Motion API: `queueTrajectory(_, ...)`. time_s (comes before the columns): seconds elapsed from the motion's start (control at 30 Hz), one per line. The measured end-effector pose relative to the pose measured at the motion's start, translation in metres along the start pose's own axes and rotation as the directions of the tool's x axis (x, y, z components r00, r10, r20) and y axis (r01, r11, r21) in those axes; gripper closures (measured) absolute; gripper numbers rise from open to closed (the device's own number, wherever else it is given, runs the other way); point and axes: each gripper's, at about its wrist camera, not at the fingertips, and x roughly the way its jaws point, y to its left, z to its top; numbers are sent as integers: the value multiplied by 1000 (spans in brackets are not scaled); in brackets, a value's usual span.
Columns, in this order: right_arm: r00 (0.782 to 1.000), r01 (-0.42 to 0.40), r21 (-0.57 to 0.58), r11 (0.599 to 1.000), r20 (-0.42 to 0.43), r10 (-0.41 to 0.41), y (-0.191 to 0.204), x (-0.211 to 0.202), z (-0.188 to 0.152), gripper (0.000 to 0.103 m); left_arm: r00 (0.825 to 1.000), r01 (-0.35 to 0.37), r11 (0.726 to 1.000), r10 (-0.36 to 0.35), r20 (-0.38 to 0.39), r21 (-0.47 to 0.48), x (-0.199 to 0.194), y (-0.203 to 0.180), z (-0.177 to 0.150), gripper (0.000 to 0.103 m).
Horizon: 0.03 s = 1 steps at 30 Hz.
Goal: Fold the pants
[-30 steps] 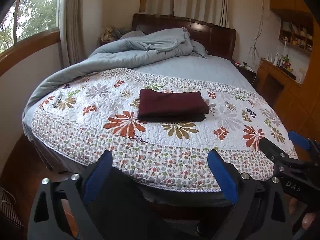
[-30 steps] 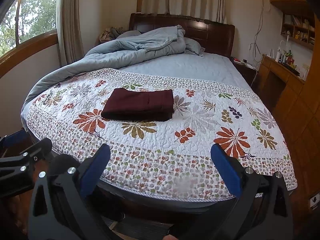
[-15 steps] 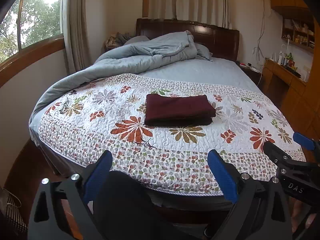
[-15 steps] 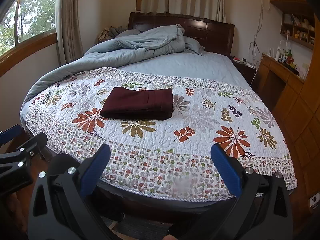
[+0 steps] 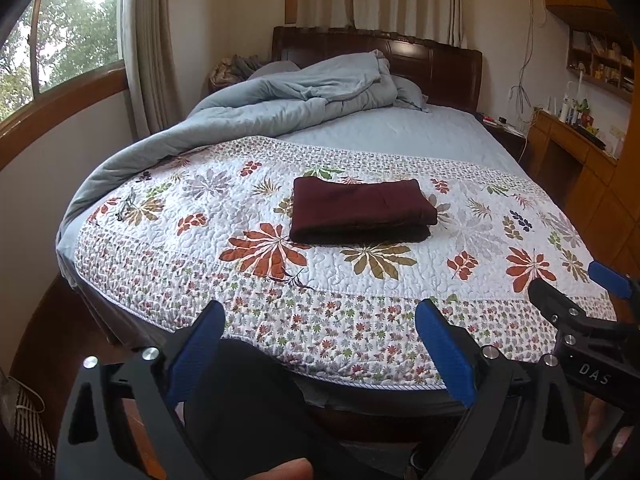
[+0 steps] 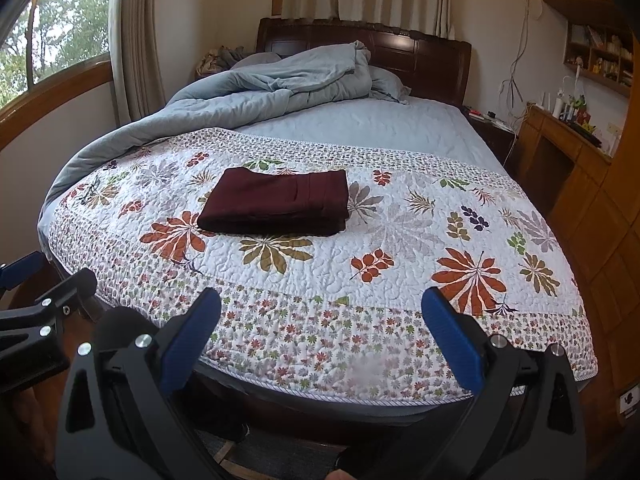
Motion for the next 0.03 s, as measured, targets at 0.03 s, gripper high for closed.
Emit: queueTrajectory(0.03, 1000, -1, -1, 1000, -1, 1, 1, 1, 0, 3, 1000, 1, 1000, -1, -3, -1, 1, 0, 0, 7)
